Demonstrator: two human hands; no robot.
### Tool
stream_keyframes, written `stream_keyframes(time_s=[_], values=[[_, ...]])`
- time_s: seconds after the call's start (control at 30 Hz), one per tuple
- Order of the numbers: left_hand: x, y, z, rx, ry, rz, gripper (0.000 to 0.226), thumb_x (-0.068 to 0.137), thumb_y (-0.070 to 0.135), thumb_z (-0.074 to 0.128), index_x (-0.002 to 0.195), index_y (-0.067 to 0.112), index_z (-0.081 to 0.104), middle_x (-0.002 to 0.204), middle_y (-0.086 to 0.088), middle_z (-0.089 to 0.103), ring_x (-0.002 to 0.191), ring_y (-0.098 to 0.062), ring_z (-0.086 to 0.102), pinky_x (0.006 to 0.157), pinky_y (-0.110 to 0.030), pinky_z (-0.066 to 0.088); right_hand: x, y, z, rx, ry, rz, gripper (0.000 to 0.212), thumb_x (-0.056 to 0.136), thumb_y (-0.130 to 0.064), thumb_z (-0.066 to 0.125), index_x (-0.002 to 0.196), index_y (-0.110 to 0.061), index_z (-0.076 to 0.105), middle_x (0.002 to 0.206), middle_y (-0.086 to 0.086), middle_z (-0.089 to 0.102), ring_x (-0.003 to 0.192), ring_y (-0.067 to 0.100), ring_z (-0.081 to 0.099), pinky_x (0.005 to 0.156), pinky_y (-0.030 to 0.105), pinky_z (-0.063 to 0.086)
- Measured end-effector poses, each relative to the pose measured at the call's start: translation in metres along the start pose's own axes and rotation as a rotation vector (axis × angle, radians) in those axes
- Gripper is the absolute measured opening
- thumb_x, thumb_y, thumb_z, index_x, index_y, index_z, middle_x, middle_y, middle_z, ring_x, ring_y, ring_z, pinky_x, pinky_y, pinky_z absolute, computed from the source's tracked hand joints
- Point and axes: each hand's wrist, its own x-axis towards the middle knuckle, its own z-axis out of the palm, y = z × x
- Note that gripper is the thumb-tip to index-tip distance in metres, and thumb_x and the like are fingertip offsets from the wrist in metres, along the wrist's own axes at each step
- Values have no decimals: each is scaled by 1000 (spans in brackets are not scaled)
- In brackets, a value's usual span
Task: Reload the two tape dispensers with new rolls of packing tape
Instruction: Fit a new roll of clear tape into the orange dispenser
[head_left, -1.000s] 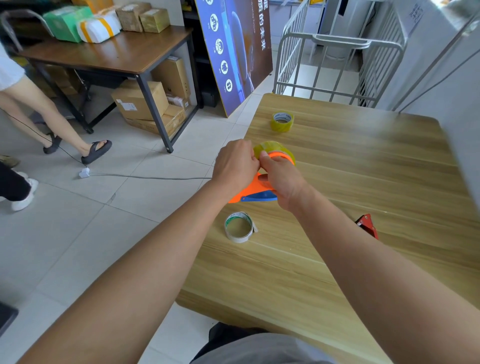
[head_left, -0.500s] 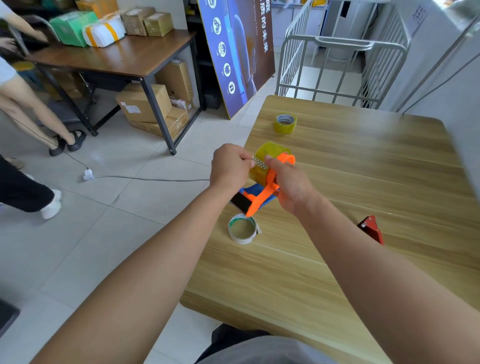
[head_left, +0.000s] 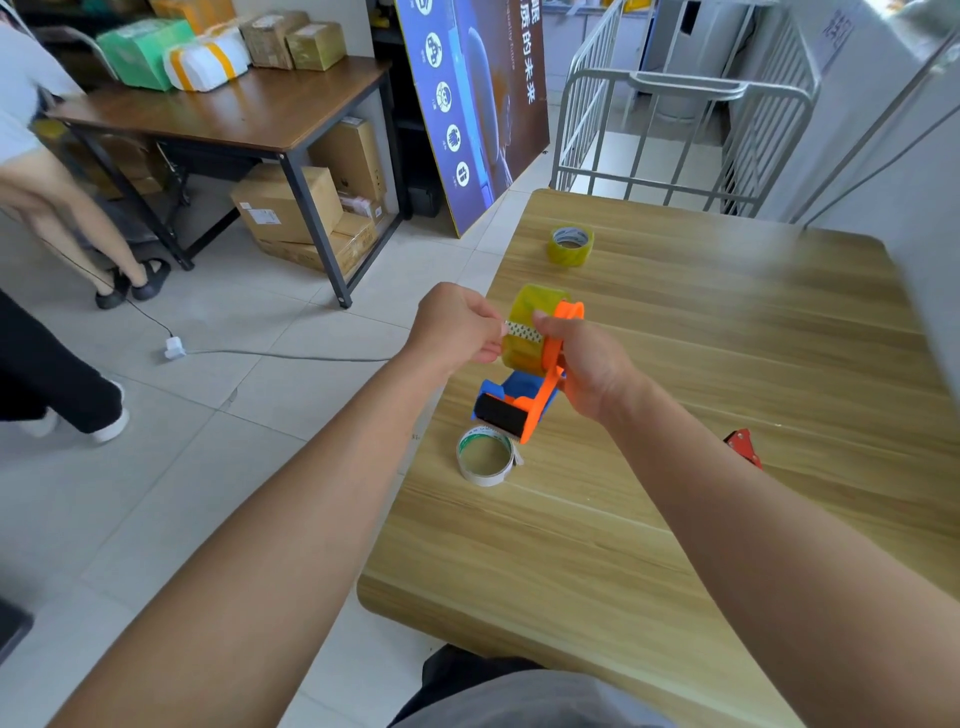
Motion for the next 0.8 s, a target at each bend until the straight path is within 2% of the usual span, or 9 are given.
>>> stream_keyframes(time_s=[0.07, 0.17, 0.3, 0.33, 0.4, 0.47, 0.63, 0.73, 0.8], values=[[0, 1, 0, 34, -12, -13, 15, 81, 0, 64, 95, -6, 65, 84, -21, 67, 75, -27, 69, 72, -32, 59, 0, 0, 1, -38, 24, 4, 43, 85, -25, 65, 121, -4, 53, 107, 15, 70, 86, 27, 71, 87, 41, 56], [1, 2, 0, 106, -28, 3, 10, 81, -1, 61, 91, -4, 63, 82, -21, 66, 74, -27, 69, 71, -32, 59, 0, 1, 2, -118, 46, -7, 40, 84, -26, 66, 113, -1, 56, 109, 17, 67, 93, 30, 69, 92, 44, 53], [2, 1, 1, 183, -8, 29, 10, 79, 0, 60, 86, -2, 65, 76, -17, 66, 75, -26, 68, 75, -35, 59, -1, 3, 4, -166, 54, -9, 48, 82, -30, 66, 119, 0, 55, 125, 23, 59, 114, 39, 58, 99, 54, 46], [3, 0, 1, 189, -7, 31, 10, 79, 1, 59, 86, -2, 66, 75, -16, 66, 74, -25, 68, 74, -35, 59, -1, 3, 4, -160, 53, -10, 50, 83, -30, 66, 119, 2, 54, 122, 21, 62, 113, 40, 58, 99, 55, 45], [3, -1, 0, 172, -16, 22, 9, 80, 1, 59, 86, -1, 66, 76, -15, 66, 72, -23, 67, 70, -32, 60, 1, 5, 3, -158, 54, -12, 42, 82, -29, 66, 109, 2, 57, 99, 14, 63, 104, 38, 63, 100, 56, 44], [2, -1, 1, 130, -24, 8, 9, 81, 1, 59, 87, -1, 65, 77, -16, 66, 71, -22, 68, 67, -29, 60, 2, 5, 2, -150, 59, -20, 24, 82, -30, 67, 91, -10, 57, 88, 10, 55, 88, 28, 60, 99, 50, 46], [2, -1, 0, 35, -23, -10, 14, 83, 1, 59, 95, -6, 63, 79, -20, 66, 72, -28, 70, 71, -34, 60, 1, 1, 3, -154, 72, -30, 22, 82, -32, 67, 91, -16, 56, 98, 9, 64, 89, 24, 64, 86, 40, 52], [1, -3, -3, 43, -51, 2, 12, 83, 1, 59, 93, -6, 63, 78, -19, 66, 73, -27, 69, 72, -34, 60, 1, 0, 2, -136, 57, -27, 19, 84, -28, 67, 93, -14, 57, 95, 8, 65, 79, 22, 65, 76, 35, 55], [1, -4, -4, 85, -64, 16, 9, 82, 0, 59, 88, -4, 64, 75, -17, 65, 70, -23, 68, 69, -29, 59, -1, 1, 3, -146, 53, -20, 22, 84, -26, 67, 96, -10, 57, 98, 13, 66, 80, 23, 65, 83, 41, 56]])
